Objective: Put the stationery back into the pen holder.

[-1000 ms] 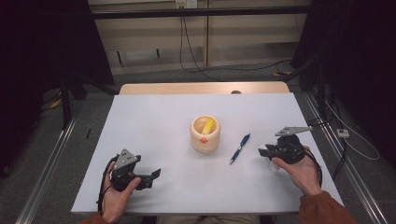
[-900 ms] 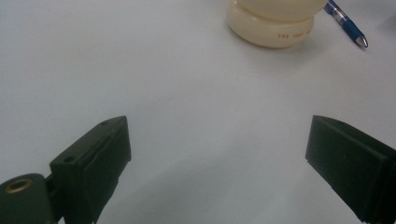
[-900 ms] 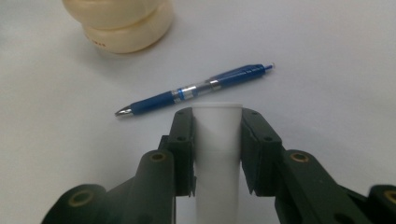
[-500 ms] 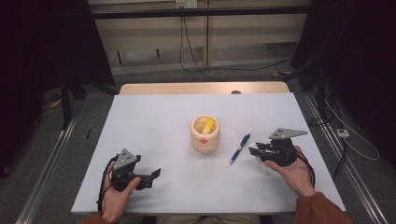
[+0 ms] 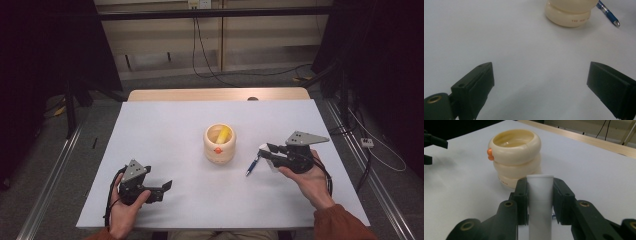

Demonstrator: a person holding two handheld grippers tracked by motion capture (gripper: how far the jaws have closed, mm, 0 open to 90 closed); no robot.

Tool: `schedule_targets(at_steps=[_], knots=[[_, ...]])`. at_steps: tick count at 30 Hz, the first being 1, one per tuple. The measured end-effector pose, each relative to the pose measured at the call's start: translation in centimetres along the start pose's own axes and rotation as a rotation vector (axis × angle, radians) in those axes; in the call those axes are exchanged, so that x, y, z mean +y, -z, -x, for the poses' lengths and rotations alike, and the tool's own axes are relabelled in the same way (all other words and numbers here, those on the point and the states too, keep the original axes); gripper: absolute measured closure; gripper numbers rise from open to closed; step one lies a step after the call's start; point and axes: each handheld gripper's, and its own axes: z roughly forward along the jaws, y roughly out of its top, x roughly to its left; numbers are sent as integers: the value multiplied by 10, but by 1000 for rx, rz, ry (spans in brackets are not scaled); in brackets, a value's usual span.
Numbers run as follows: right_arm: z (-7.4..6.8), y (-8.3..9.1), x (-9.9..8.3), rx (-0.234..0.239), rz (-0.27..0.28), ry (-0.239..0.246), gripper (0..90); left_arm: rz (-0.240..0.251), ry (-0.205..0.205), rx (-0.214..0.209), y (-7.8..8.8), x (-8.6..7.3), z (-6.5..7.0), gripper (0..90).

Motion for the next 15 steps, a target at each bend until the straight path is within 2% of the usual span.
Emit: schedule_targets(at_steps=[8, 15], knots=[[-1, -5, 14, 8, 71, 22, 680, 11, 17, 19, 2, 0, -2, 72], [-5, -18, 28, 26, 103, 41, 680, 8, 13, 17, 2, 0, -1, 72]])
